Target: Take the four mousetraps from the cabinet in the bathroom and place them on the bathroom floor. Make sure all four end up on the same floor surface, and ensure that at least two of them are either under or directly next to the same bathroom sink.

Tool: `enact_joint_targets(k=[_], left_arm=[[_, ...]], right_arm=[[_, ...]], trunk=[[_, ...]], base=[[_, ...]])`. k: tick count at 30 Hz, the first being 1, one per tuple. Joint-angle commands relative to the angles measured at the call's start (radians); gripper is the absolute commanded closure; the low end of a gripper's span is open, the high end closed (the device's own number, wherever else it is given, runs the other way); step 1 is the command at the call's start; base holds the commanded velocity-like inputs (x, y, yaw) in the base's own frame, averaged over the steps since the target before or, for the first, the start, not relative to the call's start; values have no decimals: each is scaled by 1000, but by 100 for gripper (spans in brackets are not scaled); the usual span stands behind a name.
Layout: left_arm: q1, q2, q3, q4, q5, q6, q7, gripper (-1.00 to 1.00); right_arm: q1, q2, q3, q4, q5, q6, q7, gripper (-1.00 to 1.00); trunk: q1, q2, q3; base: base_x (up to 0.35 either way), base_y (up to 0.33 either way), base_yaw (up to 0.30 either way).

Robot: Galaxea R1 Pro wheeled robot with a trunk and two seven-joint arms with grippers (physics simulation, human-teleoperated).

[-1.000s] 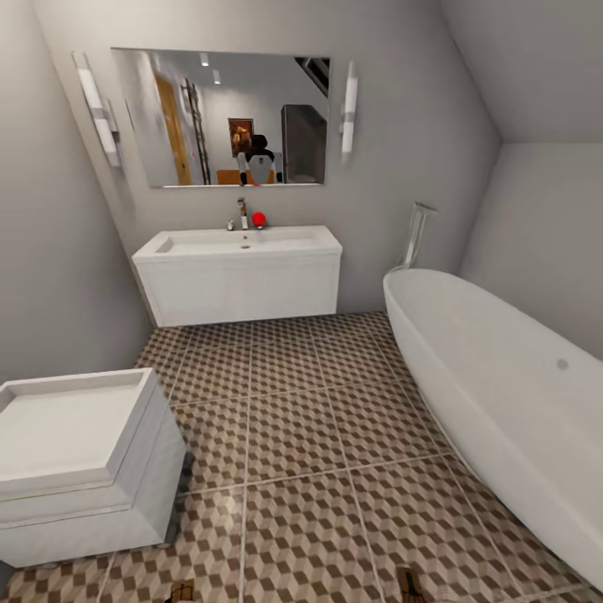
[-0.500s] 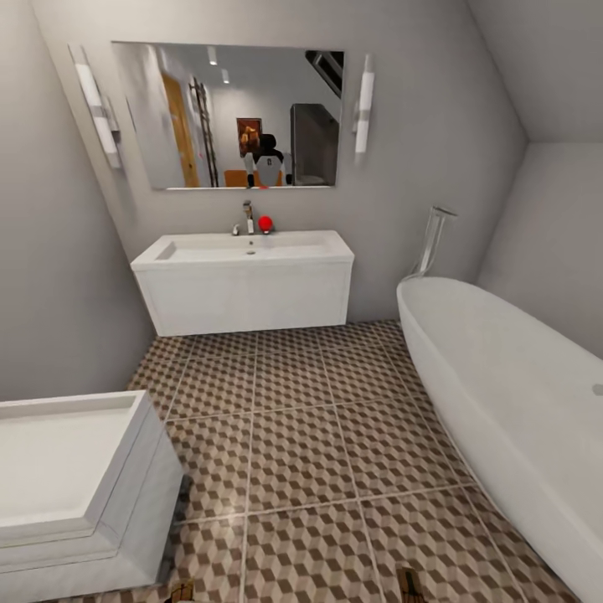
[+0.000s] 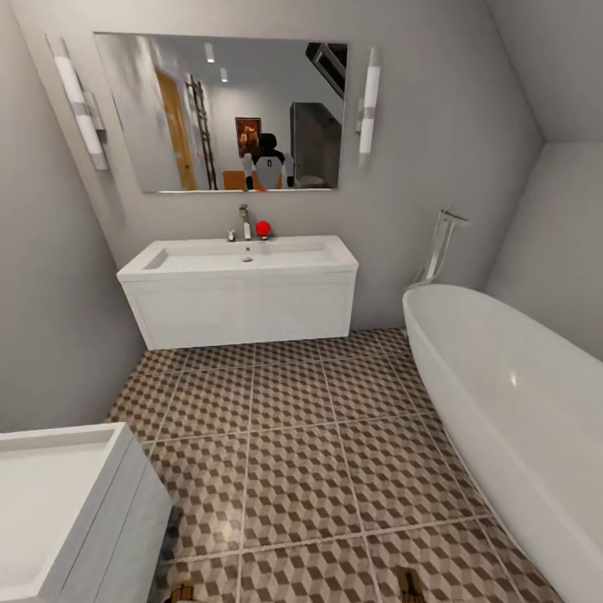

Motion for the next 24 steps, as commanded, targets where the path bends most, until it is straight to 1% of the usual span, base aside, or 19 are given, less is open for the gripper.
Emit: enact_joint_targets(k=[1, 24], left_arm=[[-2, 0, -4, 4, -10, -5, 10, 100], [-2, 0, -4, 4, -10, -5, 10, 100]], right_arm=[[0, 0, 2, 1, 2, -3, -7, 100], [-1, 0, 2, 1, 2, -3, -6, 100]], trunk=[[1, 0, -1], [1, 0, -1]], base=[[332, 0, 0], [332, 0, -1]])
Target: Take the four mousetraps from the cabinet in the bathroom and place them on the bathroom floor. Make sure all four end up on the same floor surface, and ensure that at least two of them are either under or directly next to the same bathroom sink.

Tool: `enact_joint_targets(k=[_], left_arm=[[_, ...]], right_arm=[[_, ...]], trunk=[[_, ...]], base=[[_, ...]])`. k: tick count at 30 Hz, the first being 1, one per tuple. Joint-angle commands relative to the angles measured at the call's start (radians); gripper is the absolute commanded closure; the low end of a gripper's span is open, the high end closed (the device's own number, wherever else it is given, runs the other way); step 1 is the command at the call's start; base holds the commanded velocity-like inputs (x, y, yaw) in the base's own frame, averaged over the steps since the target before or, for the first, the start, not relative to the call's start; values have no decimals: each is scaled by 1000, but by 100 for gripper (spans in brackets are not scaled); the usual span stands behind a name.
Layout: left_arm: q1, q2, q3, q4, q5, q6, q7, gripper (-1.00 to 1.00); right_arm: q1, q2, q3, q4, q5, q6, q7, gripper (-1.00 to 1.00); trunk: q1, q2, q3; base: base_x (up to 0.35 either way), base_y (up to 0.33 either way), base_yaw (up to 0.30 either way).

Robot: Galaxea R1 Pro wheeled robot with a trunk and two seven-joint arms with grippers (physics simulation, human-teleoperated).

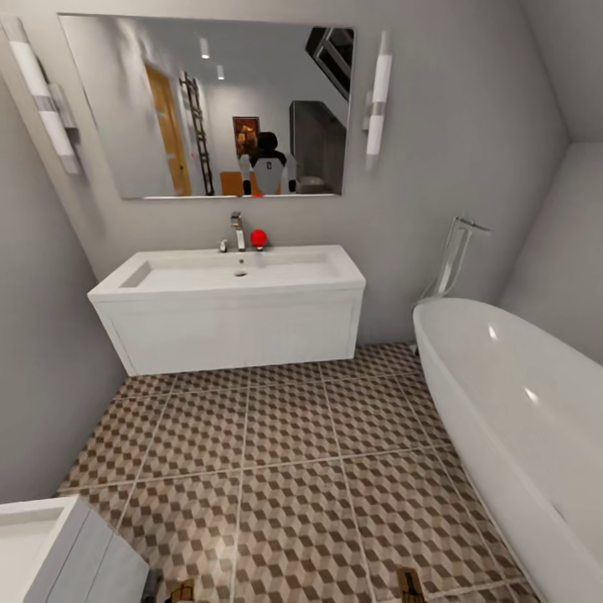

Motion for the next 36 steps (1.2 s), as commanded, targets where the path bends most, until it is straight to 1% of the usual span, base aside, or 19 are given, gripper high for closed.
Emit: enact_joint_targets(k=[1, 9, 17, 36], left_arm=[[-2, 0, -4, 4, -10, -5, 10, 100], [-2, 0, -4, 4, -10, -5, 10, 100], [-2, 0, -4, 4, -10, -5, 10, 100], [-2, 0, -4, 4, -10, -5, 10, 100]], right_arm=[[0, 0, 2, 1, 2, -3, -7, 100], [0, 0, 2, 1, 2, -3, -7, 100], [0, 0, 2, 1, 2, -3, -7, 100], [-1, 0, 2, 1, 2, -3, -7, 100]], trunk=[[1, 0, -1], [1, 0, -1], [1, 0, -1], [1, 0, -1]], base=[[332, 0, -37], [332, 0, -76], [332, 24, -17], [329, 110, 0]])
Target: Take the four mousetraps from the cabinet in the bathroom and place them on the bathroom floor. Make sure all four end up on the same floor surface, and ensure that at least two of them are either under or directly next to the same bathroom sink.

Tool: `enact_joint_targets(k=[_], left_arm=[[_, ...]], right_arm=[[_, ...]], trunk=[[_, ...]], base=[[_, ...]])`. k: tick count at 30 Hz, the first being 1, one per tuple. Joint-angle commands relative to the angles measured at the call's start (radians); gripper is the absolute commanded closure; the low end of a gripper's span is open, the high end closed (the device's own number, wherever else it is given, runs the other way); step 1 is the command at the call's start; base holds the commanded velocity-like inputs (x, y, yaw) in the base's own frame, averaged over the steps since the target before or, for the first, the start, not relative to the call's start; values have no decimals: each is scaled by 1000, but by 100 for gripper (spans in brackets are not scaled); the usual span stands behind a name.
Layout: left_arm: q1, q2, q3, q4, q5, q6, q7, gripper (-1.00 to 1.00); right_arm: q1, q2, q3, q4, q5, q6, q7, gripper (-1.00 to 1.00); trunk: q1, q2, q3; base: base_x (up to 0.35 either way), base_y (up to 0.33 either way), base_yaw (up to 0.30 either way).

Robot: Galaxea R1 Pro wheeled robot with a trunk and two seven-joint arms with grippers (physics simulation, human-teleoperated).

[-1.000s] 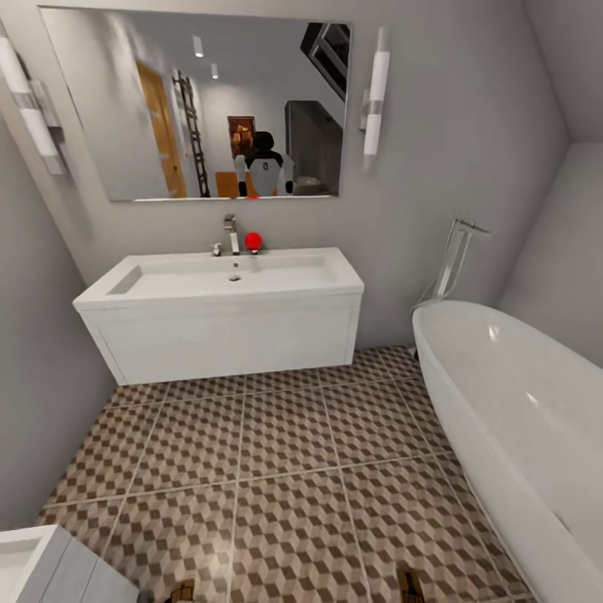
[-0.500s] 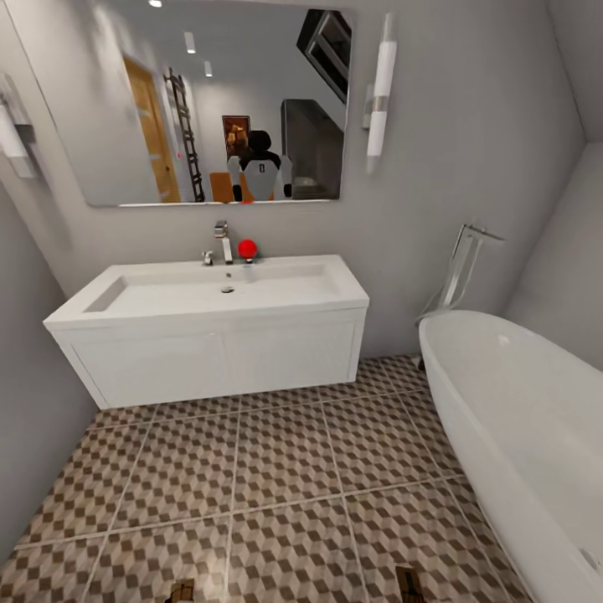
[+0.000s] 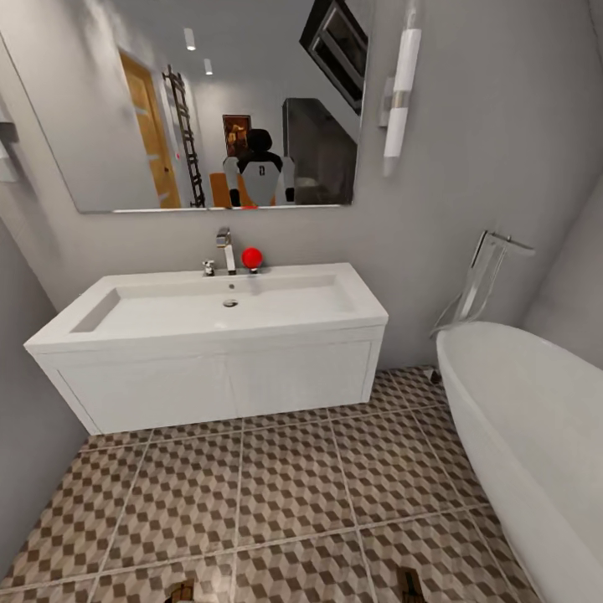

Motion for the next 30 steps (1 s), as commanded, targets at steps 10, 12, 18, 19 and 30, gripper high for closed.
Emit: enact_joint_targets(k=[10, 12, 18, 19, 30], left_arm=[[-2, 0, -4, 4, -10, -4, 10, 100], [-2, 0, -4, 4, -10, -4, 10, 100], [-2, 0, -4, 4, -10, -4, 9, 100], [-2, 0, -4, 4, -10, -4, 9, 100], [-2, -2, -4, 4, -10, -4, 8, 100]], right_arm=[[-1, 0, 3, 1, 2, -3, -7, 100], [0, 0, 4, 1, 3, -4, -7, 100], [0, 0, 4, 1, 3, -10, -6, 100], [0, 0, 4, 1, 4, -10, -6, 100], [-1, 0, 4, 1, 4, -10, -6, 100]], trunk=[[1, 0, -1], [1, 0, -1], [1, 0, -1], [1, 0, -1], [1, 0, -1]], base=[[265, 72, 0], [60, 6, 0], [16, 2, 0], [4, 0, 0], [0, 0, 0]])
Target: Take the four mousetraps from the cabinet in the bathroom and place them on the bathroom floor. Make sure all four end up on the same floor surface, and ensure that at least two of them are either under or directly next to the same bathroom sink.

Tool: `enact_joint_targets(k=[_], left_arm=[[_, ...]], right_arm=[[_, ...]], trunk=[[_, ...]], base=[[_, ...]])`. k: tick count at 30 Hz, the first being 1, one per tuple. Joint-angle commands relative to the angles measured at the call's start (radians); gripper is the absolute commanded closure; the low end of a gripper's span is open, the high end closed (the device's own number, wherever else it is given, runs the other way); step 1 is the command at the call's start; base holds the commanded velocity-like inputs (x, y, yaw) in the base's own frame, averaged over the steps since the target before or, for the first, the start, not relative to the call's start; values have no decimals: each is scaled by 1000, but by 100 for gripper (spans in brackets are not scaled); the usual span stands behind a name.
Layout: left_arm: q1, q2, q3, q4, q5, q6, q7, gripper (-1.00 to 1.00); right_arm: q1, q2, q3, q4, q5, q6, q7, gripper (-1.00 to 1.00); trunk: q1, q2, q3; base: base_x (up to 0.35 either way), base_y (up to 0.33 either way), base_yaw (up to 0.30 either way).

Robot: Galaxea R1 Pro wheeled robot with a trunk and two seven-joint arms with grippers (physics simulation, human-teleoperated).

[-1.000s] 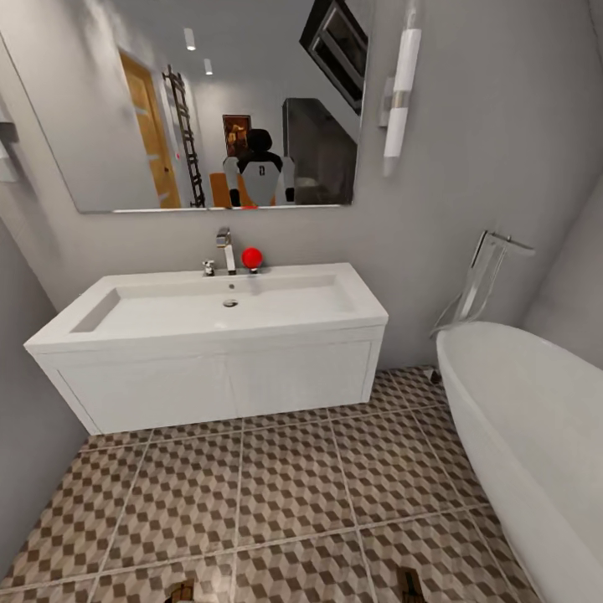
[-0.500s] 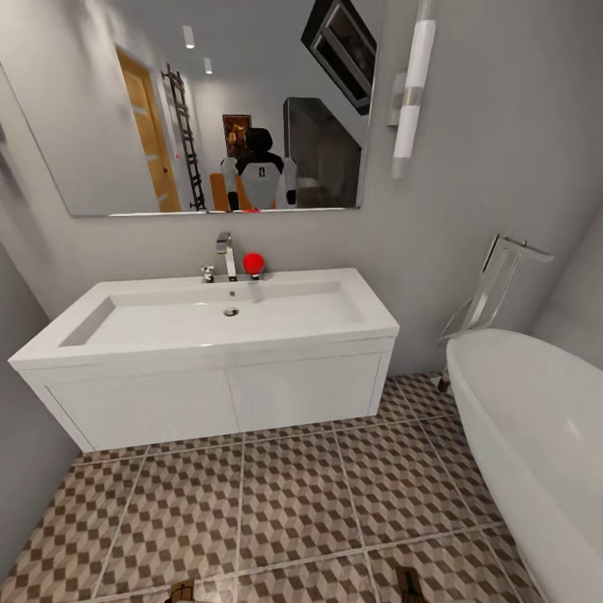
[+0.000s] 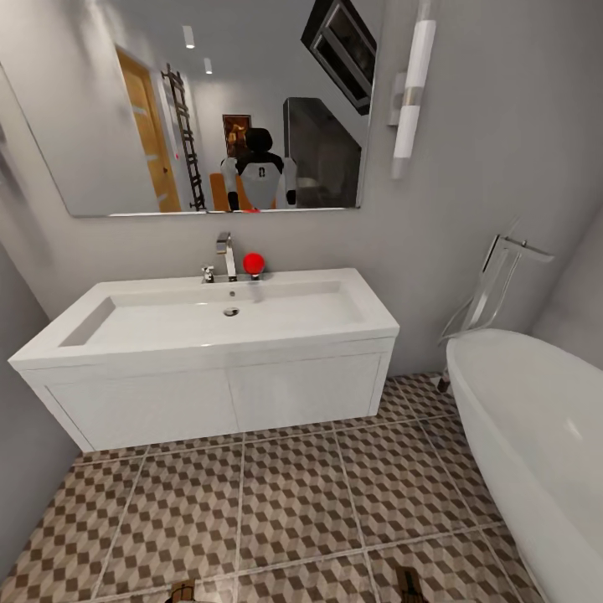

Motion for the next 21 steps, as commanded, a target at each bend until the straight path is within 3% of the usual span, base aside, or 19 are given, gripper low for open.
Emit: enact_joint_targets(k=[1, 15, 21], left_arm=[[-2, 0, -4, 4, -10, -5, 10, 100], [-2, 0, -4, 4, -10, -5, 10, 100], [-2, 0, -4, 4, -10, -5, 10, 100]], right_arm=[[0, 0, 3, 1, 2, -3, -7, 100], [0, 0, 3, 1, 2, -2, -8, 100], [0, 0, 3, 1, 2, -1, -8, 100]], trunk=[[0, 0, -1], [0, 0, -1], [0, 0, -1]], base=[[0, 0, 0], [0, 0, 0], [-203, 0, 0]])
